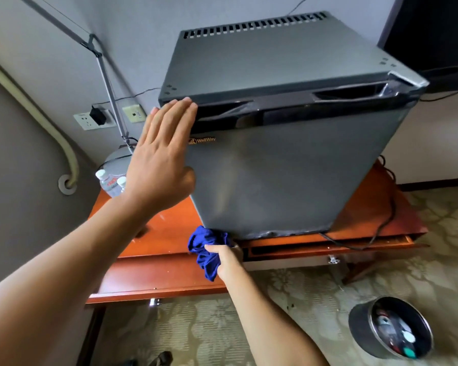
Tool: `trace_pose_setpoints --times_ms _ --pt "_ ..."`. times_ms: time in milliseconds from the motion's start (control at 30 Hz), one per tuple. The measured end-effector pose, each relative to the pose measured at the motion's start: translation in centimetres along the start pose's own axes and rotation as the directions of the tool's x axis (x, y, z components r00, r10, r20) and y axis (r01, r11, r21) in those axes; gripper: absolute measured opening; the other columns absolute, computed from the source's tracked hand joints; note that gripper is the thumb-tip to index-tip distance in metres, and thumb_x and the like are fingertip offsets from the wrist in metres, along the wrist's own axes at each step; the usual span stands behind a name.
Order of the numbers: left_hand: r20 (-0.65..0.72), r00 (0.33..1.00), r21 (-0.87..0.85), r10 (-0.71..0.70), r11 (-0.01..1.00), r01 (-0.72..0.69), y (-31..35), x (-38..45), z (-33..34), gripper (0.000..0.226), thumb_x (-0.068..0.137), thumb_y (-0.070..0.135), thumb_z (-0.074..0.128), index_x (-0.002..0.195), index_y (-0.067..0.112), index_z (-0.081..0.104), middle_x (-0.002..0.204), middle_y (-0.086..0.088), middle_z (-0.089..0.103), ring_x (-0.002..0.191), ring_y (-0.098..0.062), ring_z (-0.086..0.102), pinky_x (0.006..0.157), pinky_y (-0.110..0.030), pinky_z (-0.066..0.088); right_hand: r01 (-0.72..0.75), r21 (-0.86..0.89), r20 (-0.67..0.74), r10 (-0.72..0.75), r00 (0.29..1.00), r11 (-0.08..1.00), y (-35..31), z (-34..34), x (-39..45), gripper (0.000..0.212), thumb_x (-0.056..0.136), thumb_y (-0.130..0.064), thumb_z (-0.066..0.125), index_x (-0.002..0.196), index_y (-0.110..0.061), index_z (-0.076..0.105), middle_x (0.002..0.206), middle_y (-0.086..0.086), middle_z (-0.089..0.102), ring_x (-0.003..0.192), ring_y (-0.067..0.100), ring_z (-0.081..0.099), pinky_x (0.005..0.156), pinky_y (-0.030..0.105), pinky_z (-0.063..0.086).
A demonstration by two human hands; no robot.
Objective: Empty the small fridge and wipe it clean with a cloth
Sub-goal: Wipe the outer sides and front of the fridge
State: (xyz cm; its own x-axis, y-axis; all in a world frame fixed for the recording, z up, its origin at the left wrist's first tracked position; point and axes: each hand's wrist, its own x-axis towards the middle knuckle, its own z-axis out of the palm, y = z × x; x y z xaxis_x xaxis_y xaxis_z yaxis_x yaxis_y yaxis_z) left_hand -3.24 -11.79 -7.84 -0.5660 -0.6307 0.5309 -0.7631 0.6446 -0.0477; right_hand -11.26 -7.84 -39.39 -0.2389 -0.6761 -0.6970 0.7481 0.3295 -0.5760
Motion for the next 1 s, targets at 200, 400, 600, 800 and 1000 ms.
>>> trace_pose_setpoints --times_ms 200,400,600,800,1000 --pt "-0.045 0.998 -0.016 -0.039 0.999 0.038 0.7 -0.3 0.9 0.099 0.063 0.009 0.054 0.158 0.0 0.027 0.165 -0.018 0.026 0.155 -0.036 0.017 0.127 -0.054 0.01 0.31 0.11 -0.454 -0.23 0.861 0.944 -8.3 -12.7 1.9 0.07 0.039 -0.01 0.091 0.105 -0.005 0.071 0.109 0.02 0.074 0.086 0.035 0.073 0.072 0.044 0.061" --pt "-0.101 0.994 -0.059 -0.048 0.997 0.042 0.7 -0.4 1.6 0.097 0.063 0.008 0.055 0.157 0.001 0.03 0.163 -0.017 0.029 0.154 -0.037 0.019 0.126 -0.057 0.009 0.464 -0.172 -0.538 -0.477 0.694 0.869 -14.1 -18.0 1.3 0.06 0.071 0.001 0.084 0.124 -0.015 0.062 0.12 0.01 0.068 0.1 0.029 0.069 0.087 0.034 0.055" --pt "-0.12 0.989 -0.044 -0.089 0.995 0.085 1.6 -0.3 1.1 0.074 0.068 0.011 0.058 0.141 0.001 0.047 0.154 -0.015 0.043 0.144 -0.037 0.033 0.123 -0.054 0.02 0.228 -0.468 -0.093 -0.304 0.948 0.854 -3.2 -8.6 0.1 0.053 0.056 -0.018 0.088 0.102 -0.029 0.065 0.103 -0.003 0.074 0.092 0.024 0.072 0.086 0.04 0.06" --pt "-0.101 0.991 -0.012 -0.084 0.996 0.084 2.3 -0.9 -1.5 0.049 0.085 0.023 0.057 0.13 0.005 0.056 0.146 -0.012 0.051 0.131 -0.037 0.045 0.113 -0.046 0.027 0.146 -0.333 0.083 -0.125 0.989 0.932 -0.3 -5.1 -6.4 0.055 0.049 -0.02 0.088 0.101 -0.021 0.07 0.093 -0.002 0.078 0.083 0.02 0.075 0.081 0.04 0.062" --pt "-0.07 0.996 -0.043 0.054 0.997 -0.057 5.4 -5.5 -6.4 0.035 0.097 0.04 0.065 0.113 0.008 0.067 0.126 -0.012 0.062 0.11 -0.04 0.06 0.087 -0.053 0.049 -0.113 -0.034 0.108 0.116 0.987 0.993 -0.9 -16.9 -11.2 0.027 0.085 -0.019 0.071 0.107 -0.003 0.071 0.099 0.018 0.075 0.077 0.026 0.072 0.064 0.029 0.056"
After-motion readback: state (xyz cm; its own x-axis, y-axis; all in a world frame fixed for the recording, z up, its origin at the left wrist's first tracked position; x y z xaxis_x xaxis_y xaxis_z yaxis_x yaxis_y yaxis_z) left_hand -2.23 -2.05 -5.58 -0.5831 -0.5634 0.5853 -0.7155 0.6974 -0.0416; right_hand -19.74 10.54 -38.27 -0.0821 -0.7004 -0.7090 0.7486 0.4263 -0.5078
